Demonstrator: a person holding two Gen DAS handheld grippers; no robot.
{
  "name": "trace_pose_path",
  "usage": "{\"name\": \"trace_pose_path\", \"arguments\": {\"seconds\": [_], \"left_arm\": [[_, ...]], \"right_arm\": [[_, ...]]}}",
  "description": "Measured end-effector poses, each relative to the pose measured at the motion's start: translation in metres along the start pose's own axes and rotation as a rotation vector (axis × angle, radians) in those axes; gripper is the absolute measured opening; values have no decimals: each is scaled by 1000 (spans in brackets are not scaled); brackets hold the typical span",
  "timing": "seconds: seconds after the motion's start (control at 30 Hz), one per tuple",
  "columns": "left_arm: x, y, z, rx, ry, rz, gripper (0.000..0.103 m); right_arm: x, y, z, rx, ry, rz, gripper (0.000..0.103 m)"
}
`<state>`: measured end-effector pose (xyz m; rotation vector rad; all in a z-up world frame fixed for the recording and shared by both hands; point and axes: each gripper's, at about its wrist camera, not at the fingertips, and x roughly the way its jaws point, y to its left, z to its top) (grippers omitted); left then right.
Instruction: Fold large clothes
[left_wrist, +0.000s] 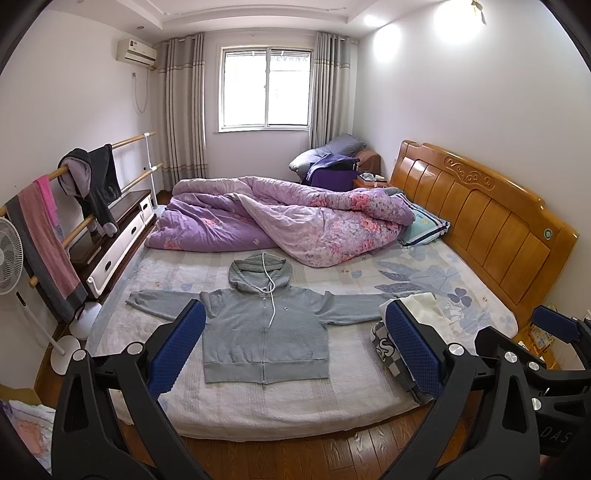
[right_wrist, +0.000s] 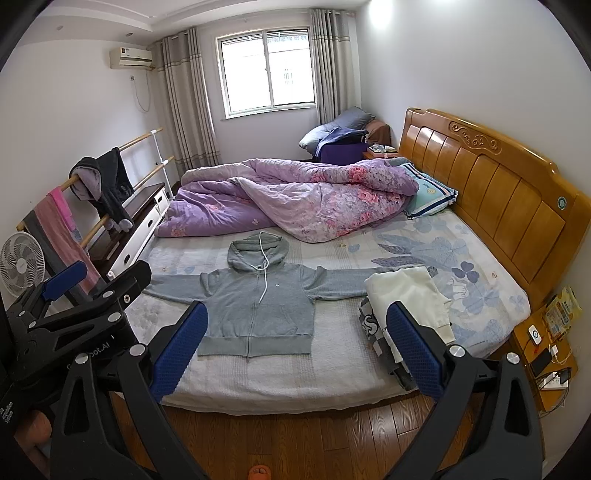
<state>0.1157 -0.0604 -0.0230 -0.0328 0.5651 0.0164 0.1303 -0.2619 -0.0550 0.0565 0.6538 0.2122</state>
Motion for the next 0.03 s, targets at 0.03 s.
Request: {"name": "trace_pose_path", "arguments": {"seconds": [0.03], "left_arm": [[0,0,0,0,3,0,98]], "right_arm": [[-1,2,-1,0,1,-1,94]]}}
